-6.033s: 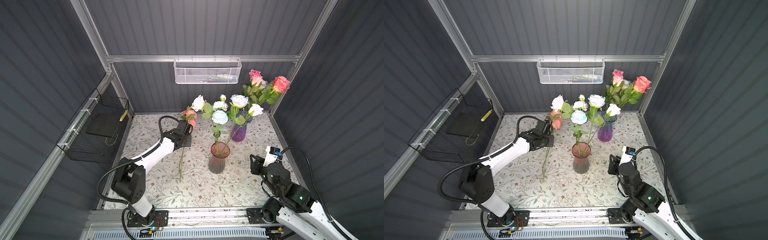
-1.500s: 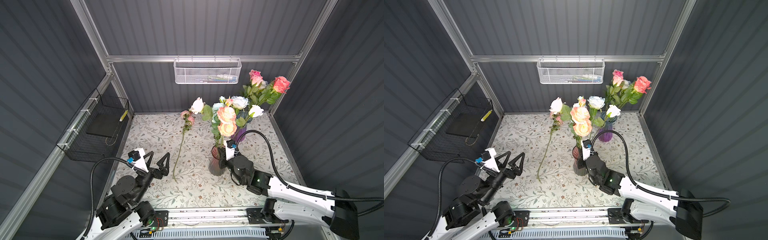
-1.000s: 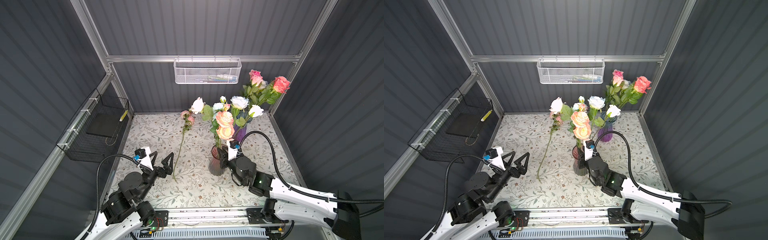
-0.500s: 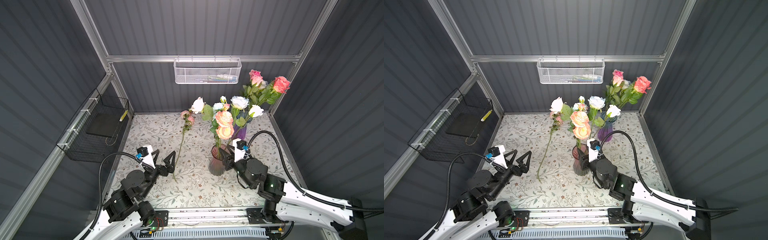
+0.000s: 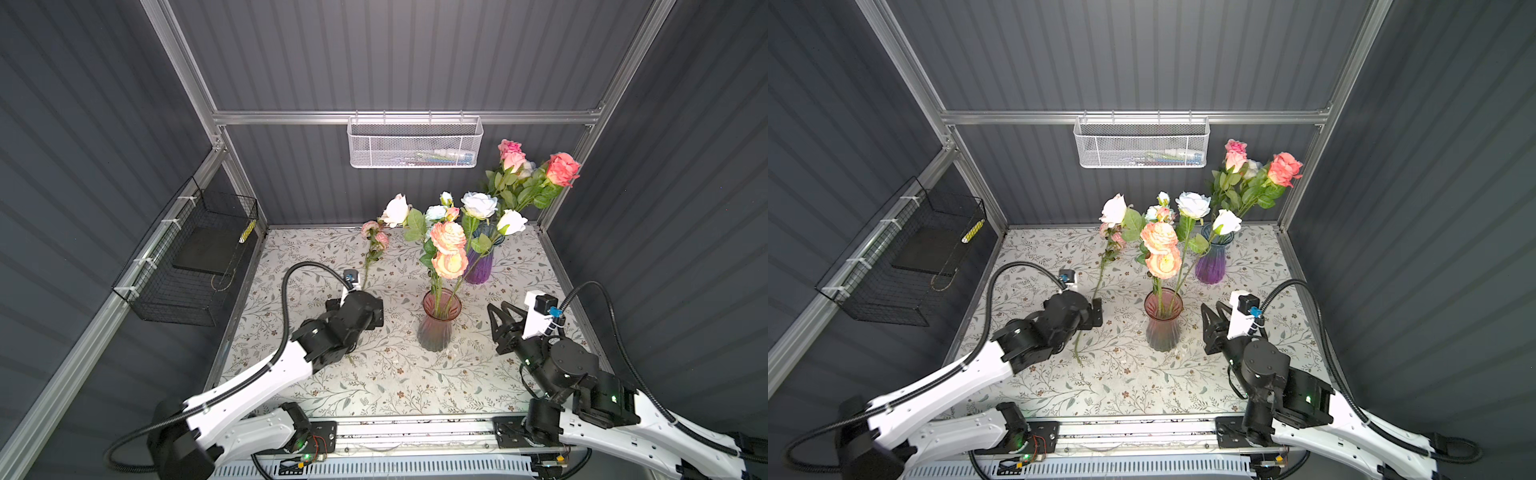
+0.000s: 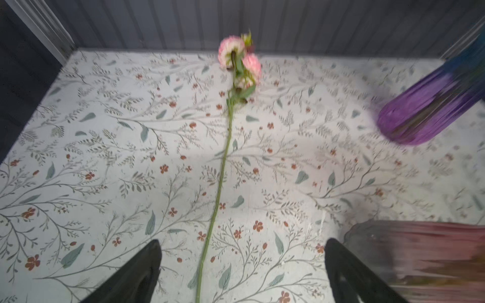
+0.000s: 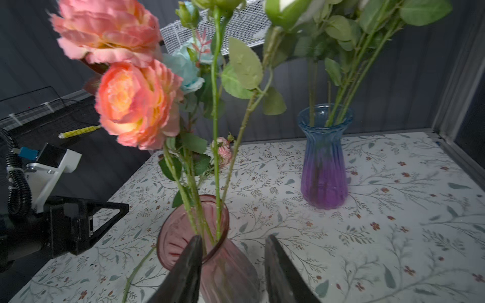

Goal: Arrange the flowers into the vase
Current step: 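Open the right gripper and withdraw while the left reaches to the remaining spray, then grasp the remaining pink flower spray stem with the left gripper and lift it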

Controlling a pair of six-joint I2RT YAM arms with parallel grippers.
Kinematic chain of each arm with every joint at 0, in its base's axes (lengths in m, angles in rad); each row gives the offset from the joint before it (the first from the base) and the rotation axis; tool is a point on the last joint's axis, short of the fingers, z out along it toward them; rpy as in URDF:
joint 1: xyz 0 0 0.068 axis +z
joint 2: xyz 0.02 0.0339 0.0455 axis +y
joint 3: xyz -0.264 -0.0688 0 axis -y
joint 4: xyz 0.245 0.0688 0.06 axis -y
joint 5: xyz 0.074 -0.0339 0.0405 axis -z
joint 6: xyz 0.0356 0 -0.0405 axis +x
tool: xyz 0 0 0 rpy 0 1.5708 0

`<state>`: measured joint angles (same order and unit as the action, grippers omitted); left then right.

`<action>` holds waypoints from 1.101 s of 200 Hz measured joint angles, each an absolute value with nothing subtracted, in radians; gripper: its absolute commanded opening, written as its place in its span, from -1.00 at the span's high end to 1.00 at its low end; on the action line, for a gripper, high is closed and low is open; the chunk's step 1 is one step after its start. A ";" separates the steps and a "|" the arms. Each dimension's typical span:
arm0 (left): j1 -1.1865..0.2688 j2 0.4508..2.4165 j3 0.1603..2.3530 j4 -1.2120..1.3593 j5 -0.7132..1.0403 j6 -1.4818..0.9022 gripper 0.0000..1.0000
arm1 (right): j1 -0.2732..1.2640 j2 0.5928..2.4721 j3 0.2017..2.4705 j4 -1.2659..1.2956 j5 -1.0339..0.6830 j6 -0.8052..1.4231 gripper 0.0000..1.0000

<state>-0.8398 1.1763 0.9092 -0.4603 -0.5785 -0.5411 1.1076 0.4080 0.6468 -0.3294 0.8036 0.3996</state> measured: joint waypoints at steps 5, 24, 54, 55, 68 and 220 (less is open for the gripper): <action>-0.810 1.214 0.918 -0.461 -0.541 -0.541 -0.74 | 1.099 0.403 0.646 -0.360 0.813 0.413 0.12; -0.649 1.330 0.942 -0.450 -0.399 -0.537 -0.56 | 1.064 0.401 0.643 -0.444 0.829 0.456 0.12; -0.504 1.541 1.073 -0.479 -0.284 -0.506 -0.28 | 0.982 0.407 0.613 -0.469 0.797 0.499 0.07; -0.504 1.547 1.077 -0.479 -0.282 -0.505 -0.27 | 0.980 0.408 0.611 -0.468 0.795 0.499 0.07; -0.505 1.653 1.171 -0.486 -0.251 -0.480 -0.16 | 0.933 0.415 0.582 -0.453 0.757 0.512 0.06; -0.432 2.342 1.880 -0.601 -0.331 -0.270 0.49 | 0.796 0.477 0.397 -0.264 0.443 0.629 0.08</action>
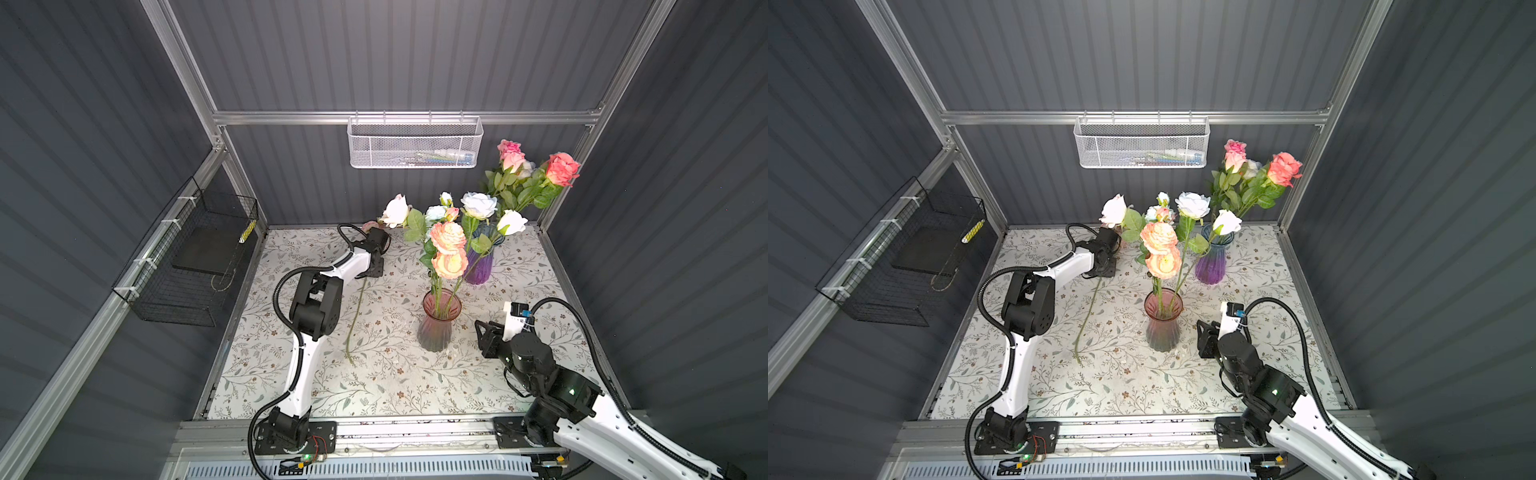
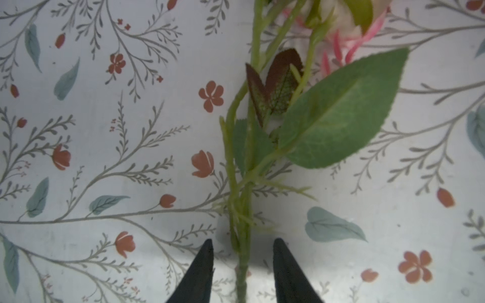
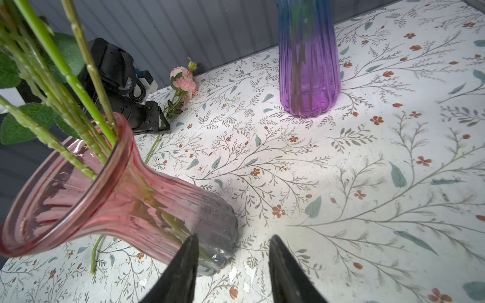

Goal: Arrange the flowers into the vase
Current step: 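Grasp the remaining pink flower spray stem with the left gripper and lift it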

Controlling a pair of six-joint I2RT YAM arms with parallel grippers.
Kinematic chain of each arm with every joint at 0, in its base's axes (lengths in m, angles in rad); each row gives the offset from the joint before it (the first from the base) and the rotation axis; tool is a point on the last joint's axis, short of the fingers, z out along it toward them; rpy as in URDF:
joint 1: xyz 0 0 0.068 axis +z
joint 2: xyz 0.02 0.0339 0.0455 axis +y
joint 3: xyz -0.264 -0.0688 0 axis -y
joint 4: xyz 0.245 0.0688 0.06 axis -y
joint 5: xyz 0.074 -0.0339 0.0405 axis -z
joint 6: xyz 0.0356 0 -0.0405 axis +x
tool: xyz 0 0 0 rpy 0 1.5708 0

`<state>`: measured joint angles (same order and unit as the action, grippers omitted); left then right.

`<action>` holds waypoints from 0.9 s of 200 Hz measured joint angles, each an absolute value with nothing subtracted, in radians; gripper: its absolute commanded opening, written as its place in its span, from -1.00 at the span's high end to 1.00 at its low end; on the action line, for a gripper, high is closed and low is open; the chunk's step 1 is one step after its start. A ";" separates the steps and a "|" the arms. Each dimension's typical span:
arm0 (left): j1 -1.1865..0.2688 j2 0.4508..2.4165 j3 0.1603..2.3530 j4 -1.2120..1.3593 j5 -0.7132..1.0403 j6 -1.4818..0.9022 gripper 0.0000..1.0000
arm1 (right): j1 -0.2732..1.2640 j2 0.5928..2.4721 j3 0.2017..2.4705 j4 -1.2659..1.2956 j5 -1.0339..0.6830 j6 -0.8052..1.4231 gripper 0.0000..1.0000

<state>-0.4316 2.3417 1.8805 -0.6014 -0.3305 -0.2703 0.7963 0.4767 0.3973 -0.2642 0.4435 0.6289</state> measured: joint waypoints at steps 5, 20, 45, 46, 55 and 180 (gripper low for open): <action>-0.430 2.342 1.880 -0.599 -0.328 -0.272 0.55 | 0.796 0.474 0.397 -0.263 0.443 0.629 0.08; -0.427 2.341 1.869 -0.578 -0.321 -0.266 0.70 | 0.794 0.467 0.397 -0.262 0.444 0.629 0.09; -0.422 2.328 1.844 -0.541 -0.306 -0.267 0.89 | 0.793 0.455 0.398 -0.263 0.446 0.628 0.09; -0.422 2.327 1.842 -0.541 -0.305 -0.265 0.90 | 0.793 0.455 0.398 -0.263 0.446 0.628 0.09; -0.421 2.316 1.824 -0.533 -0.299 -0.266 0.95 | 0.793 0.452 0.398 -0.263 0.448 0.628 0.09; -0.417 1.359 1.062 -0.188 -0.180 -0.371 1.00 | 0.788 0.452 0.556 -0.345 0.460 0.563 0.10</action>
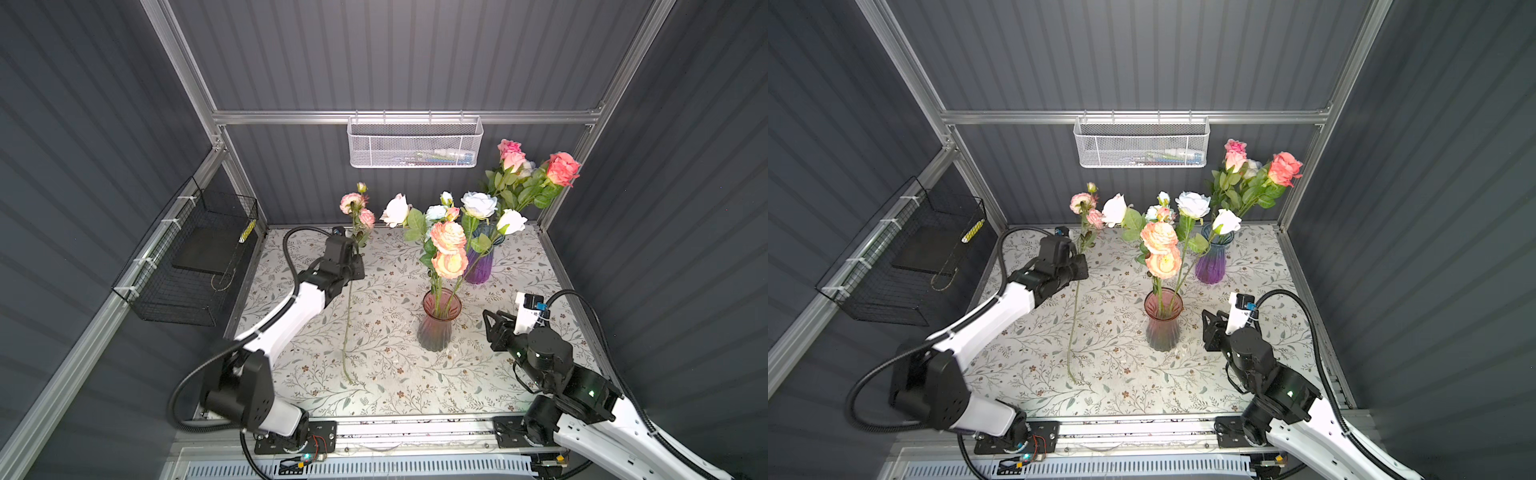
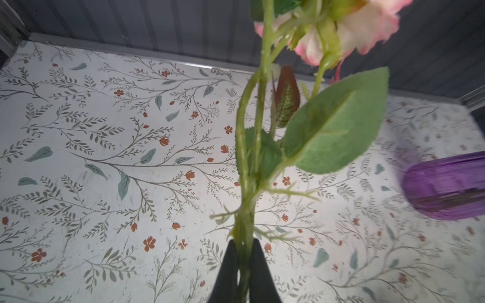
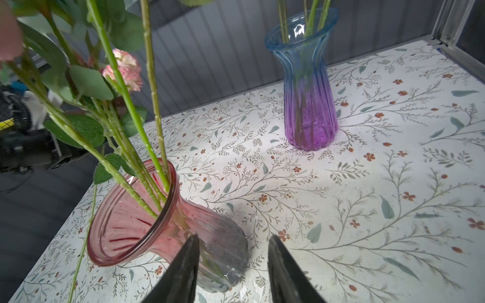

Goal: Arrange the flowers into the vase
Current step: 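Grasp the remaining pink flower spray stem with the left gripper and lift it, then carry the pink spray toward the vase, left gripper, while the right reaches in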

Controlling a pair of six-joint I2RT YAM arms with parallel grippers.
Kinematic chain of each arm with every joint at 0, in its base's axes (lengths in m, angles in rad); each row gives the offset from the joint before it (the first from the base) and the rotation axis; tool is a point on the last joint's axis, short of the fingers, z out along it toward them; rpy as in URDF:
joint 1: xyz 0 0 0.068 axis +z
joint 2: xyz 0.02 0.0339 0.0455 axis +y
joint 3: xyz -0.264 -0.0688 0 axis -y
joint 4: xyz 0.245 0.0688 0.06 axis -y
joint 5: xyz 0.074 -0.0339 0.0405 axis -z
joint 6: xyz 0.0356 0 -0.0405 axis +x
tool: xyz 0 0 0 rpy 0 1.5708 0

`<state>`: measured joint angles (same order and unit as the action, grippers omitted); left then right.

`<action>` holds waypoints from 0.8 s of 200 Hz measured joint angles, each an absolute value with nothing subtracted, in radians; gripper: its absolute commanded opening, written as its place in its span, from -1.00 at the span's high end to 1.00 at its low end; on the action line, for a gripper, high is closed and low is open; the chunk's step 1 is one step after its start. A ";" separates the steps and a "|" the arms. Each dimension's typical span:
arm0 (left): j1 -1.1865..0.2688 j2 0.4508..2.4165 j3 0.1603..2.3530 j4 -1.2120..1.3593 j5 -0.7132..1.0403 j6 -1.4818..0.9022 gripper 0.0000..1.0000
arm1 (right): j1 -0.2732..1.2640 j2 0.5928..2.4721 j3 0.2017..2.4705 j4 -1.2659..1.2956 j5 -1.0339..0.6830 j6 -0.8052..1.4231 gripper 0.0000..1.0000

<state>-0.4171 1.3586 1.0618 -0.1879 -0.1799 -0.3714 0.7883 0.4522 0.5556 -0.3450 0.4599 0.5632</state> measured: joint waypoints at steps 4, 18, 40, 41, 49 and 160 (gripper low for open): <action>-0.417 1.321 1.039 -0.173 -0.173 -0.372 1.00 | 0.788 0.453 0.562 -0.347 0.460 0.560 0.10; -0.417 1.189 0.955 -0.109 -0.135 -0.375 1.00 | 0.788 0.456 0.582 -0.356 0.460 0.551 0.10; -0.417 1.028 0.875 -0.019 -0.058 -0.375 1.00 | 0.788 0.463 0.608 -0.361 0.459 0.537 0.10; -0.417 1.019 0.871 -0.014 -0.053 -0.375 1.00 | 0.788 0.463 0.609 -0.361 0.459 0.536 0.10; -0.417 0.971 0.855 0.016 -0.022 -0.376 1.00 | 0.788 0.464 0.618 -0.362 0.459 0.530 0.10; -0.570 0.844 1.024 0.093 0.238 -0.370 1.00 | 0.788 0.509 0.752 -0.378 0.388 0.480 0.12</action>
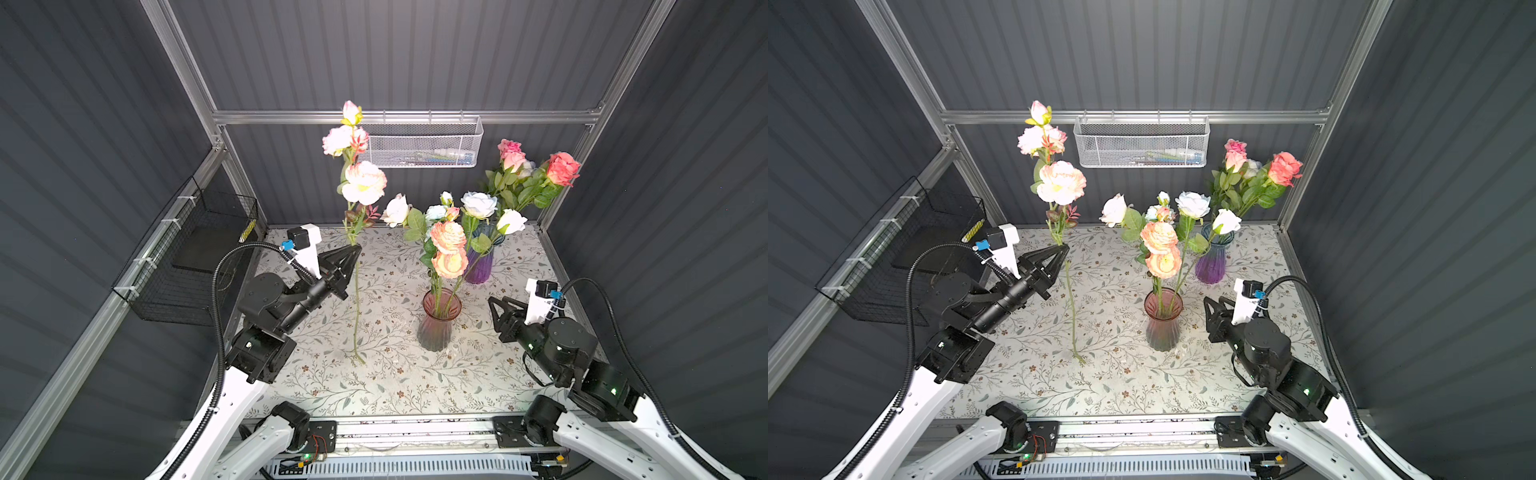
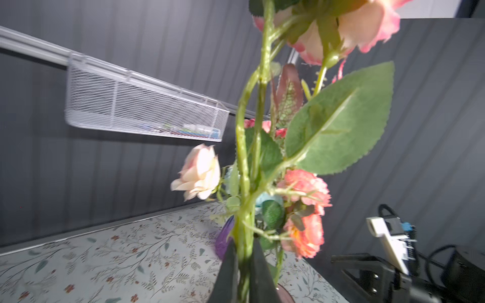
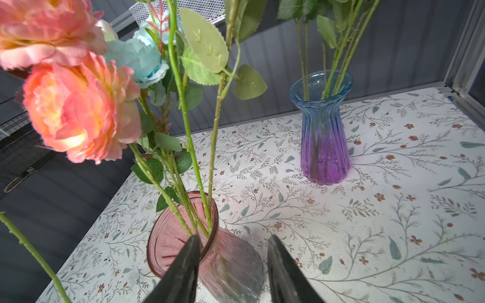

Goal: Arrange the flowers into the vase
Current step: 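Carry the pink spray toward the vase, left gripper, while the right reaches in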

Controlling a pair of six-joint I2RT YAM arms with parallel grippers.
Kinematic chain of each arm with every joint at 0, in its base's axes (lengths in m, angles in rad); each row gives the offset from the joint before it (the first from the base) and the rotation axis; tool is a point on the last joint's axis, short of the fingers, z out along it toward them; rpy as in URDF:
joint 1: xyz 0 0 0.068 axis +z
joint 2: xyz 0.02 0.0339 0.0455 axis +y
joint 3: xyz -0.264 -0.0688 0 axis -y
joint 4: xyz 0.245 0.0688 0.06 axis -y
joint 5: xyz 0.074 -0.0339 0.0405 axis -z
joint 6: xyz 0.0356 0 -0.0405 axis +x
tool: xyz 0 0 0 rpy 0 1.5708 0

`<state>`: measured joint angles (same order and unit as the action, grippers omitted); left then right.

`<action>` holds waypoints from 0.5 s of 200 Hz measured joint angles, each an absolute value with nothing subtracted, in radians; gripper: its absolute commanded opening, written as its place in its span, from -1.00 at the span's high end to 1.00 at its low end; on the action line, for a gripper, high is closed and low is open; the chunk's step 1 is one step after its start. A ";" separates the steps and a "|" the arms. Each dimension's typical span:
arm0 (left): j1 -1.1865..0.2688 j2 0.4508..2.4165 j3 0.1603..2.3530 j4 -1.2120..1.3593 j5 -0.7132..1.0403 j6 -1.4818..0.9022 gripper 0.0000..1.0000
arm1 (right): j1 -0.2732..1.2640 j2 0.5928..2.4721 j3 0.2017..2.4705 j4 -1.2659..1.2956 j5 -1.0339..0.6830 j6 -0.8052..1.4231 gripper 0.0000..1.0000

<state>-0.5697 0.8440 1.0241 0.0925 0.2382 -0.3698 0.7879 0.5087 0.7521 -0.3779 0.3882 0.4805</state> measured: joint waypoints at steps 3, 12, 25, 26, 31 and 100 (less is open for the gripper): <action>-0.586 0.851 1.030 0.094 0.241 -0.365 1.00 | 0.788 0.514 0.762 -0.379 0.377 0.477 0.13; -0.636 0.874 1.047 0.097 0.245 -0.356 1.00 | 0.788 0.534 0.800 -0.384 0.346 0.467 0.13; -0.706 0.911 1.062 0.098 0.249 -0.340 1.00 | 0.793 0.567 0.865 -0.382 0.297 0.451 0.13; -0.709 0.912 1.062 0.099 0.249 -0.340 1.00 | 0.793 0.572 0.873 -0.383 0.290 0.450 0.13; -0.733 0.924 1.065 0.097 0.252 -0.332 1.00 | 0.798 0.583 0.898 -0.381 0.270 0.442 0.13; -0.852 0.960 1.077 0.124 0.289 -0.336 1.00 | 0.913 0.738 1.135 -0.297 0.019 0.371 0.07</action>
<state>-0.8524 0.9596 1.0771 0.1242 0.2893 -0.3359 0.9127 0.7380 1.1347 -0.2970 0.0185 0.3706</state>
